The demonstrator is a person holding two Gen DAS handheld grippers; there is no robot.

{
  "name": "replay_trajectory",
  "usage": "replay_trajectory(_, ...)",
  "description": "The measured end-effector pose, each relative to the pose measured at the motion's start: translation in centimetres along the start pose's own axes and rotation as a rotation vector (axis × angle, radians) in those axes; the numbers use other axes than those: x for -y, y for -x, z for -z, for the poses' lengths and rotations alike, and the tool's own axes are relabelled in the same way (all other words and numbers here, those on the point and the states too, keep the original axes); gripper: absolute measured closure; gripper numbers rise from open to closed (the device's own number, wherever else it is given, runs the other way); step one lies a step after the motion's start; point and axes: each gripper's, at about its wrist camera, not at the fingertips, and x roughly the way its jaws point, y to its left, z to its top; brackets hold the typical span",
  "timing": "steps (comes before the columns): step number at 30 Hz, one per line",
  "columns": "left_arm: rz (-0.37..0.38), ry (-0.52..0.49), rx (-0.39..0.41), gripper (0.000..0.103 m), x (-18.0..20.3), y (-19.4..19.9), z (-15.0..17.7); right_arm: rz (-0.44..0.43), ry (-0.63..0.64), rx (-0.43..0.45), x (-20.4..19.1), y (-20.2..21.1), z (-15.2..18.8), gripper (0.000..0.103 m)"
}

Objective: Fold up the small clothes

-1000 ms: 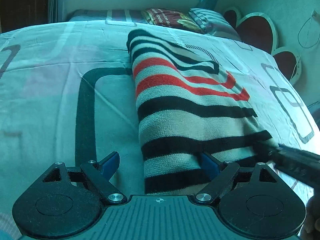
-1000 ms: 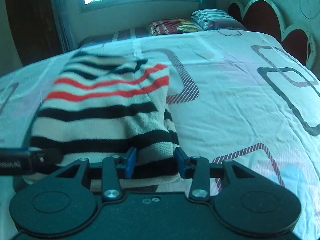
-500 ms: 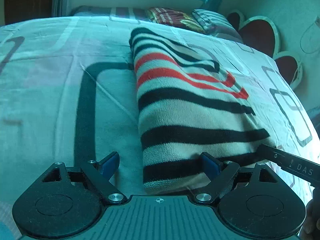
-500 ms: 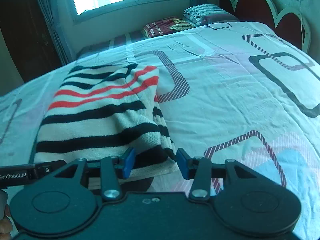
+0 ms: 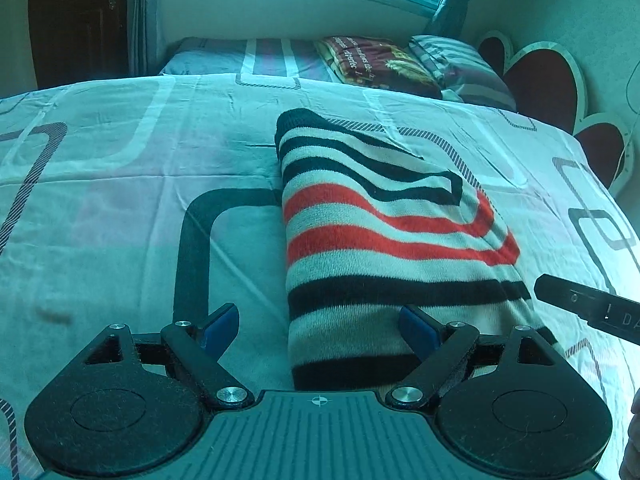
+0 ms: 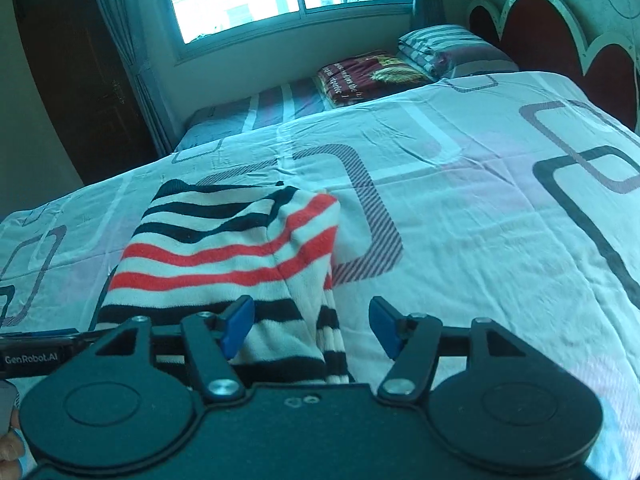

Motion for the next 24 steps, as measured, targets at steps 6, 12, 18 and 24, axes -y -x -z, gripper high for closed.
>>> replay_trajectory(6,-0.009,0.020,-0.009,0.001,-0.4,-1.7,-0.7,-0.012,0.025,-0.020,0.1,-1.9,-0.9,0.033)
replay_trajectory(12,0.092,0.099,-0.061,0.000,-1.5,-4.2,-1.2,-0.045,0.009,-0.077,1.2,-4.9,-1.1,0.029)
replay_trajectory(18,0.222,0.187,-0.113,0.001,-2.7,-6.6,-1.3,-0.178,-0.067,-0.125,2.5,-7.5,-0.4,0.030)
replay_trajectory(24,0.287,0.226,-0.116,0.030,-1.9,-7.1,-1.4,-0.288,-0.105,-0.134,3.0,-8.2,-0.2,0.054)
